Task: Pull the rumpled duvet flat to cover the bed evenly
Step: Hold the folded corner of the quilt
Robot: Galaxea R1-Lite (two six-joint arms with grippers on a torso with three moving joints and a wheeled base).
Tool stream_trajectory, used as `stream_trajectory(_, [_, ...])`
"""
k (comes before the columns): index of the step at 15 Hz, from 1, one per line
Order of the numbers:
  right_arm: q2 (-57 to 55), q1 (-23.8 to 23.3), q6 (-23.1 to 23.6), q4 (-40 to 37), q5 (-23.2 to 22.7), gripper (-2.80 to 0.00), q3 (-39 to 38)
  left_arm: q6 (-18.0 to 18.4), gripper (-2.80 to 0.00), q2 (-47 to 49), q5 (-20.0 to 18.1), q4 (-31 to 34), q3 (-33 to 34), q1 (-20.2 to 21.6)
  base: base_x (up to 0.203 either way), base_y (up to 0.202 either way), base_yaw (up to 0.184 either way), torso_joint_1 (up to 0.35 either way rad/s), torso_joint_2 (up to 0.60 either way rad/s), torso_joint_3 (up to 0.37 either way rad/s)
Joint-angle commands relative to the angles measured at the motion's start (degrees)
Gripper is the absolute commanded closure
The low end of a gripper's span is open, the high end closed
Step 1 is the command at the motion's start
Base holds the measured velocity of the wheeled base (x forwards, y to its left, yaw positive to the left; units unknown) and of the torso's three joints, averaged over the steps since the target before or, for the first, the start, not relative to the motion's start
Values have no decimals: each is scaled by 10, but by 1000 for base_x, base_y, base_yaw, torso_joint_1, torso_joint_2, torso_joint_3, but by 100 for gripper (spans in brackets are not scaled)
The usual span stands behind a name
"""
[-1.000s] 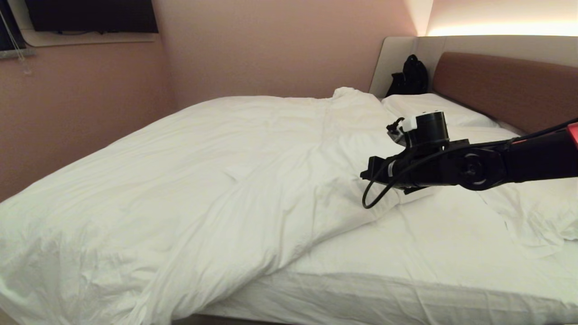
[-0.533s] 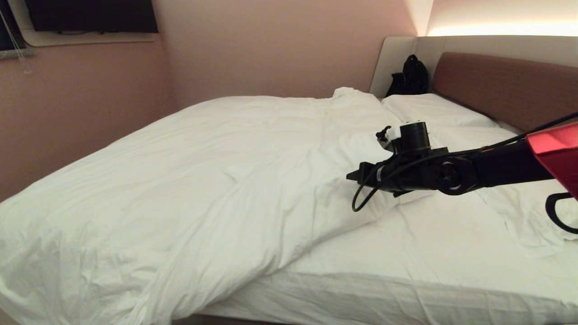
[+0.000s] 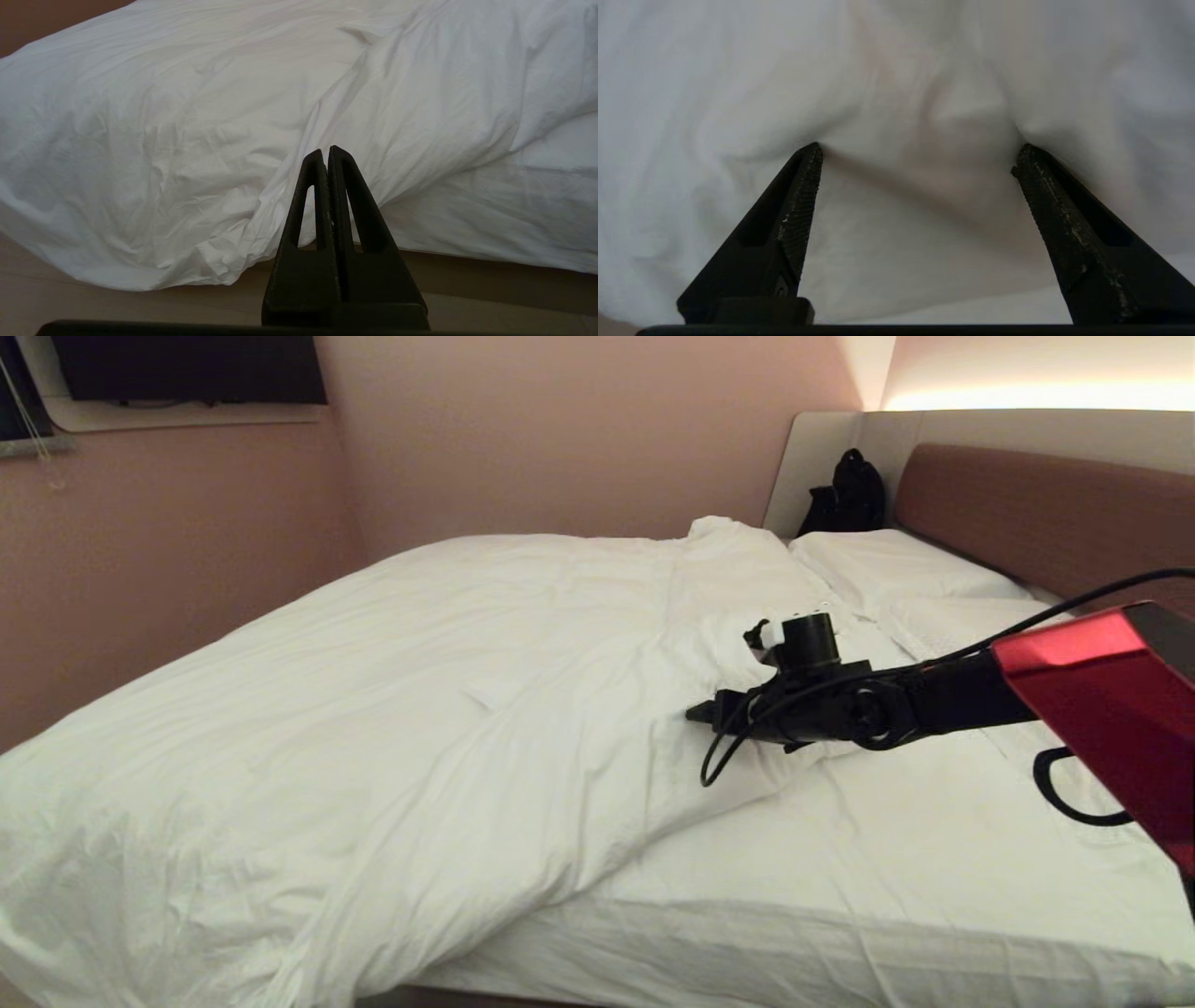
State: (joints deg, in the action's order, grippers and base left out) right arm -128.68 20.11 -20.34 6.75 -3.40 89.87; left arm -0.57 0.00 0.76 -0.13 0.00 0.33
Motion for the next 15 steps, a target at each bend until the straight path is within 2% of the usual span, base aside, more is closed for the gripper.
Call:
stream_trajectory(1, [-43, 6, 9, 1, 11, -280, 14, 0, 0, 0, 0, 0, 0, 0, 0, 0, 0, 0, 0, 0])
stream_trajectory(11, [-153, 11, 18, -6, 27, -280, 87, 0, 0, 0, 0, 0, 0, 0, 0, 0, 0, 0, 0, 0])
stream_trajectory(15, [-186, 11, 18, -46, 33, -280, 139, 0, 0, 0, 0, 0, 0, 0, 0, 0, 0, 0, 0, 0])
